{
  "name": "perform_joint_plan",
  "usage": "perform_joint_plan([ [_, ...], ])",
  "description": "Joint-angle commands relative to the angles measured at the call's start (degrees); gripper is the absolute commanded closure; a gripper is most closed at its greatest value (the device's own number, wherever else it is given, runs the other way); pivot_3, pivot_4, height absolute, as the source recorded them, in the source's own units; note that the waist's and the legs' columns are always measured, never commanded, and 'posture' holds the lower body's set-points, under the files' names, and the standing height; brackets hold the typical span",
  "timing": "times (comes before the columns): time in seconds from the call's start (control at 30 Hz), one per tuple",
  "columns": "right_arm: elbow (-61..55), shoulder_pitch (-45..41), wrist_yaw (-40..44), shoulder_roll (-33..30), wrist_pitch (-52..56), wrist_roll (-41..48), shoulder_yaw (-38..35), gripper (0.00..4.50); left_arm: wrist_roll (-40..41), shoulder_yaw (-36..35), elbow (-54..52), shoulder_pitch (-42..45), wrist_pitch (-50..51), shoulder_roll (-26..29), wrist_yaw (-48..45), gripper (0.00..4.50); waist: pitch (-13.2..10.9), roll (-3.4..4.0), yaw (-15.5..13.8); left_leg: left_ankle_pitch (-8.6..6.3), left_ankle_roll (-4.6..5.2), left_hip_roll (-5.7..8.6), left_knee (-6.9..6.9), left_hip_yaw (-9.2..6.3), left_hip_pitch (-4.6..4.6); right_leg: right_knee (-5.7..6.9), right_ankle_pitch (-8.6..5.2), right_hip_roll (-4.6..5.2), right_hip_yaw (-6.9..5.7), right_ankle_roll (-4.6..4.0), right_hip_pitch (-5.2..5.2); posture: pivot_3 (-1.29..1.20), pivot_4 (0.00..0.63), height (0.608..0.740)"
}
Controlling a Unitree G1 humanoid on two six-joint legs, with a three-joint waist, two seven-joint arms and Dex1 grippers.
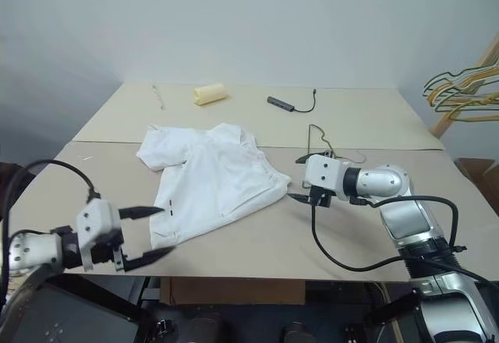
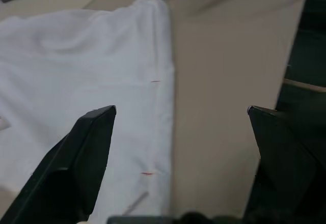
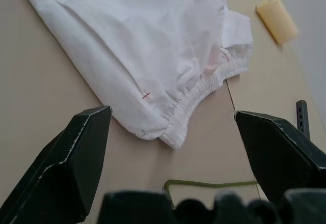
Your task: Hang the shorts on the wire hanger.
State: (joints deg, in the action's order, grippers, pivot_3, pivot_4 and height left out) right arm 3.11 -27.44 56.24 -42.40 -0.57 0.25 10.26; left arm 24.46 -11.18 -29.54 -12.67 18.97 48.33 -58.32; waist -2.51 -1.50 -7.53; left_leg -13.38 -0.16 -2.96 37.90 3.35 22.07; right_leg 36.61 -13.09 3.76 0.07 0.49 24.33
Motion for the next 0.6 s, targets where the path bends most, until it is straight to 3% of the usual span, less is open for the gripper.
perform_joint_plan([
  [0.03, -2.69, 0.17, -0.93, -0.76, 0.93, 0.21, -2.21, 0.01, -5.01, 4.14, 0.92, 1.13, -2.23, 0.50, 1.09, 0.00, 0.00, -0.01, 0.38, 0.00, 0.00, 0.00, 0.00, -0.01, 0.00, 0.00, 0.00, -0.01, -0.01, 0.00, -0.01, 0.19, 0.000, 0.740],
  [0.17, -4.17, 0.41, -1.64, -0.01, 2.30, 0.32, -2.17, 0.01, -15.45, 9.96, 6.60, 4.95, -3.53, 1.29, 5.65, 0.00, 0.00, 0.00, 0.76, 0.00, 0.01, 0.00, 0.00, -0.02, -0.09, 0.08, 0.00, -0.03, 0.00, 0.00, -0.04, 0.18, 0.000, 0.740],
  [0.37, -4.75, 1.00, -2.51, -0.26, 2.48, -0.22, -1.97, 0.01, -17.39, 13.70, 10.19, 7.14, 1.71, 2.01, 4.98, 0.00, 0.00, 0.00, 1.54, 0.00, 0.00, -0.03, 0.00, -0.01, -0.05, 0.03, 0.08, -0.06, 0.03, 0.14, -0.02, 0.17, 0.000, 0.740],
  [0.47, -4.60, 0.84, -3.03, -0.10, 2.52, -0.65, -1.73, 0.00, -22.32, 16.71, 12.51, 7.69, 2.55, 4.06, 5.75, 0.62, 0.00, 0.00, 2.02, -0.01, 0.01, -0.03, 0.00, -0.01, 0.01, 0.00, 0.10, -0.06, 0.02, 0.16, 0.01, 0.16, 0.000, 0.740],
  [0.6, -4.03, 0.68, -3.43, 0.41, 2.22, -1.70, -0.74, 0.00, -24.42, 18.04, 14.10, 9.60, 3.92, 3.74, 7.96, 1.92, 0.03, 0.06, 2.21, -0.01, 0.02, -0.04, 0.00, 0.00, -0.19, 0.12, 0.00, -0.06, 0.05, -0.01, -0.07, 0.17, 0.000, 0.740],
])
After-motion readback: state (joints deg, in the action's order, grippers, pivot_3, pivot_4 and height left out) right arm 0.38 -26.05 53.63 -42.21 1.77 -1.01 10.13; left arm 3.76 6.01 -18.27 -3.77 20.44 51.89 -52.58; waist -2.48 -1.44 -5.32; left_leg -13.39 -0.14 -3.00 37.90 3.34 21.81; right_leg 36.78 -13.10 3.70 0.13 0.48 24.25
